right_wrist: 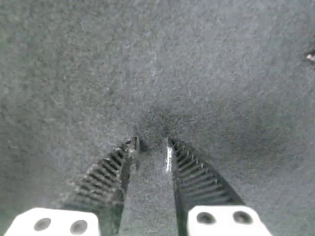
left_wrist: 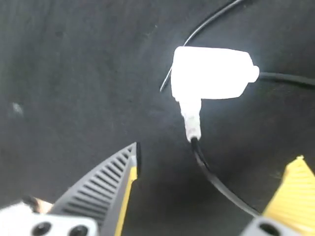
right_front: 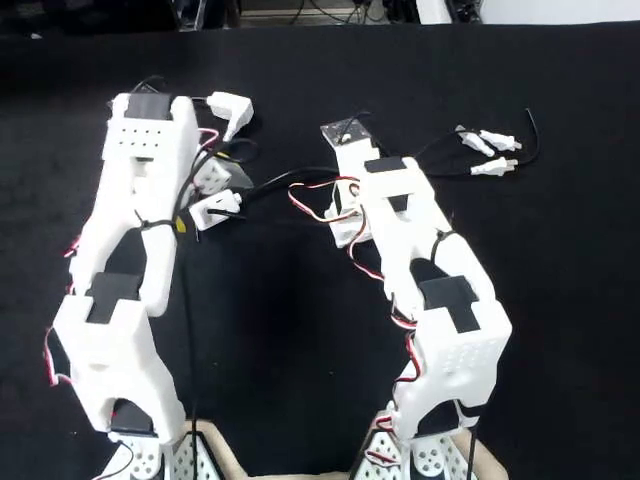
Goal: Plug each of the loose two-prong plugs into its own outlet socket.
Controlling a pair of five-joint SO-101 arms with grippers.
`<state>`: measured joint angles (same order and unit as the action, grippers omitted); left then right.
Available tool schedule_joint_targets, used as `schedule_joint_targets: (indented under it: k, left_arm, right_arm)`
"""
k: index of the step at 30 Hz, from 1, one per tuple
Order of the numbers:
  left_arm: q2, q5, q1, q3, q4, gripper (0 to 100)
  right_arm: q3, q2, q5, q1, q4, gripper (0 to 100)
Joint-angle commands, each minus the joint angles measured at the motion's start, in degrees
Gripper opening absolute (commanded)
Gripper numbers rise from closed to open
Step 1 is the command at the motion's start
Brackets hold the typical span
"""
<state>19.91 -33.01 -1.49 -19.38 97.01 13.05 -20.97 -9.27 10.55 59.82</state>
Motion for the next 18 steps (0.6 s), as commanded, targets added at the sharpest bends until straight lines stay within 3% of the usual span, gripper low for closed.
schedule_joint_targets:
  k: [1,5,14,18]
  left_arm:
    - [-3.25,5.10,-0.92,2.51,-6.33,44]
    - [-3.25,5.36,-0.75,7.34,-12.13,44]
    - [-3.25,5.36,-1.01,8.48,-14.95,43]
    - [-3.25,5.36,-1.01,8.48,-14.86,34]
  right_arm:
    - [0.04,1.19,0.09,-1.58,-1.41,12.0]
    - [0.04,1.19,0.09,-1.58,-1.41,12.0]
    - [0.13,1.19,0.18,-1.58,-1.93,12.0]
    - [0.13,1.19,0.18,-1.58,-1.93,12.0]
